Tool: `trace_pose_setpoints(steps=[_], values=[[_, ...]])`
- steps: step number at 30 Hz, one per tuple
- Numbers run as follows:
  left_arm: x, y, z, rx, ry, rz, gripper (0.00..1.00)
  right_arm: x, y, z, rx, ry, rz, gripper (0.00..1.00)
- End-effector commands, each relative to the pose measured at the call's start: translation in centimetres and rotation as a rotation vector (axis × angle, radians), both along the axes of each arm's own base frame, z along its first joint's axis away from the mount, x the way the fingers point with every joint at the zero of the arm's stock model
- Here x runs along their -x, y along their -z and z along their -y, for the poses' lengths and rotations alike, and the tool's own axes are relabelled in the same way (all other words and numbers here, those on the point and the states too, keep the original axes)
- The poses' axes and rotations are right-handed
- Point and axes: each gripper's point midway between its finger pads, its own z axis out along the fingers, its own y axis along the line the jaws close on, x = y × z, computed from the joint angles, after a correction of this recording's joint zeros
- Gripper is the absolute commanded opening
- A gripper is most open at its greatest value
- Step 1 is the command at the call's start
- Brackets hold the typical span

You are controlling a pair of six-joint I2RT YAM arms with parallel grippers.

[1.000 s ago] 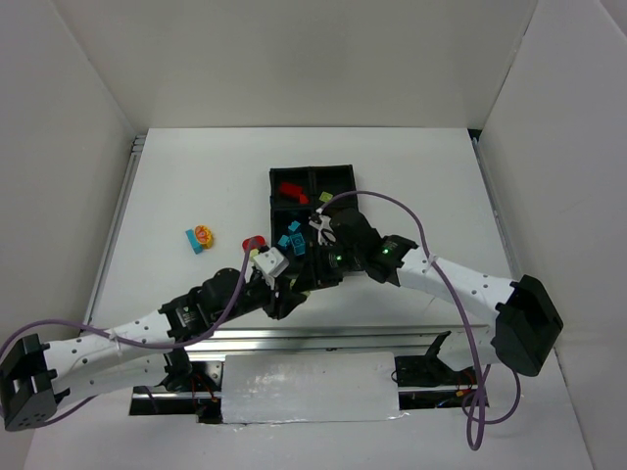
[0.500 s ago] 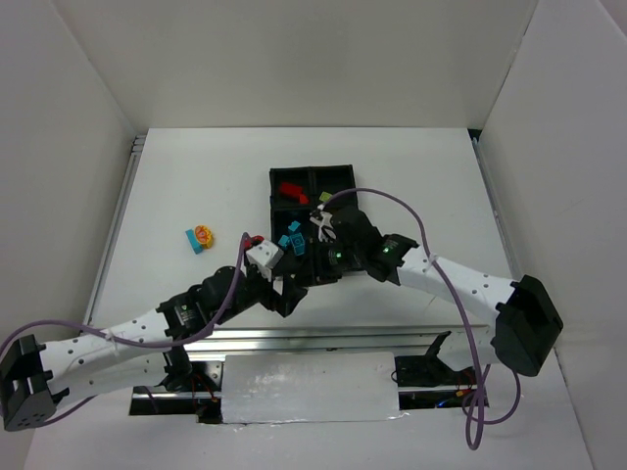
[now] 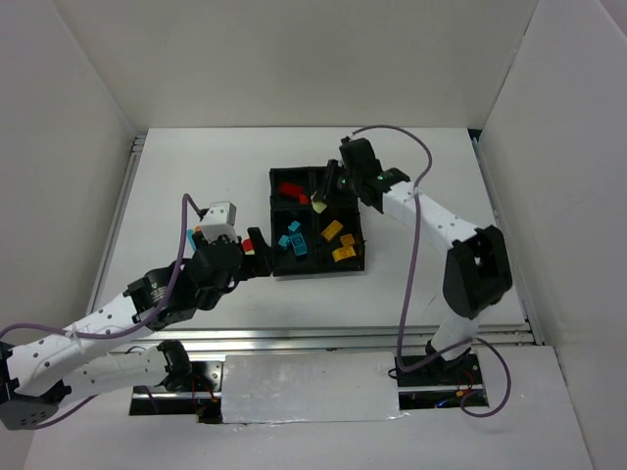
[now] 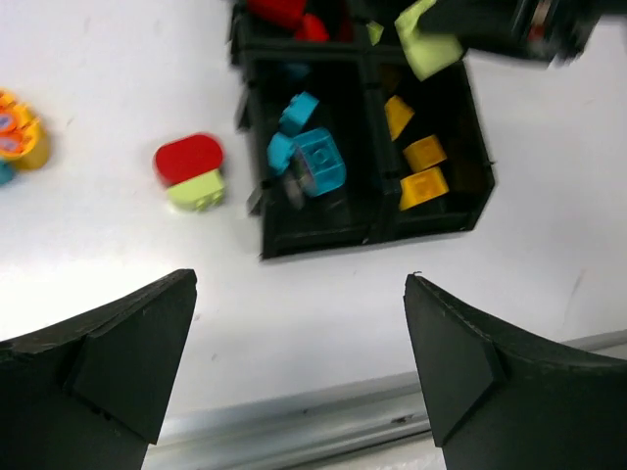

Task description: Sort the legos into containers by color

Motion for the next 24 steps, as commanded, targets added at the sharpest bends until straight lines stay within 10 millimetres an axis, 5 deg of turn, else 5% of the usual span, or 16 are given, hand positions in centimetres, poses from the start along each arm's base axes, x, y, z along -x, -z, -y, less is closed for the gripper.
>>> trace_pose_setpoints(steps=[1, 2, 10, 17, 24], values=[[0.9, 1.2, -2.9, -0.087, -0.112, -0.103, 0.99, -5.6, -0.1, 3.5, 0.193, 0.165, 0.051, 0.0], [1.1, 1.4, -3.1, -0.099, -0.112, -0.119, 0.99, -6.7, 1.8, 3.8, 0.237, 0.179, 0.018, 0.0], [2.8, 1.8, -5.8, -0.222, -0.121, -0.187, 1.0, -11.9, 2.9, 6.2, 0.327, 0.26, 0.036, 0.0], [3.1, 2.8, -7.7, -0.358, -0.136, -0.198, 0.99, -12.6, 3.6, 6.8, 0.367, 0.237, 0.036, 0.0], [2.4, 4.2, -7.2, -0.382, -0.121, -0.179, 0.99, -12.6, 2.7, 6.7, 0.346, 0.22, 0.055, 0.0]])
